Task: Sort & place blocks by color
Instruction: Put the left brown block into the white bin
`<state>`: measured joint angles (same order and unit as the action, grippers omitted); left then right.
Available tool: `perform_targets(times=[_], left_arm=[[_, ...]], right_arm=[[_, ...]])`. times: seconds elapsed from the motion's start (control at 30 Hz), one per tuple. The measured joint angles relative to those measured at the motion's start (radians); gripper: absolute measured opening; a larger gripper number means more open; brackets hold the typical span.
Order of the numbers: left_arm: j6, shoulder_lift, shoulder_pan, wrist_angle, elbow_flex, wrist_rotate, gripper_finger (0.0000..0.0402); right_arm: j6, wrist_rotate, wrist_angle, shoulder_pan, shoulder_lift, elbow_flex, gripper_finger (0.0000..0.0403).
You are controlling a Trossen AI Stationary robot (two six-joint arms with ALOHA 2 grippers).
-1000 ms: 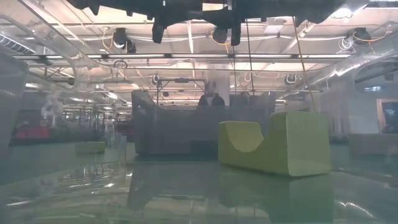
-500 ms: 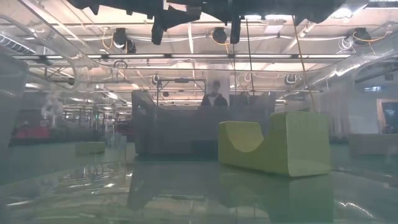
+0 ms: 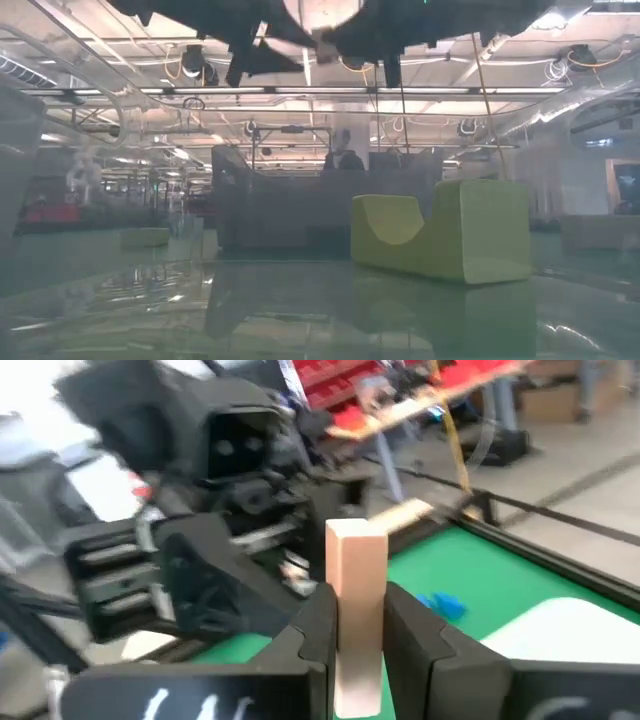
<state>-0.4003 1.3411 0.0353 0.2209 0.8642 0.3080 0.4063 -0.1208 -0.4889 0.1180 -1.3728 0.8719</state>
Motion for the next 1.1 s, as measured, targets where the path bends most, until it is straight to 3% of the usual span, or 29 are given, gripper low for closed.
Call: perform_targets(times=[0.3,0.63,1.03,1.1], left_arm=[[-0.204,0.0,-0.033,-0.327,0.0,-0.058,0.0214],[-0.422,0.0,-0.083,-0.777,0.0,-0.124,0.0214],[-0.632,0.0,-0.197,-0.873,0.0,-0.128,0.0214],[-0.669,0.0,-0.213,-0.875,0.0,-0.128,0.0214]], right_arm=[[-0.002,-0.068,0.091,0.118,-0.017,0.0,0.0036],[0.071,-0.062,0.082,0.159,-0.201,0.0,0.0036],[0.104,-0.062,0.037,0.208,-0.342,-0.001,0.0037],[0.105,-0.06,0.032,0.208,-0.349,-0.001,0.0059]])
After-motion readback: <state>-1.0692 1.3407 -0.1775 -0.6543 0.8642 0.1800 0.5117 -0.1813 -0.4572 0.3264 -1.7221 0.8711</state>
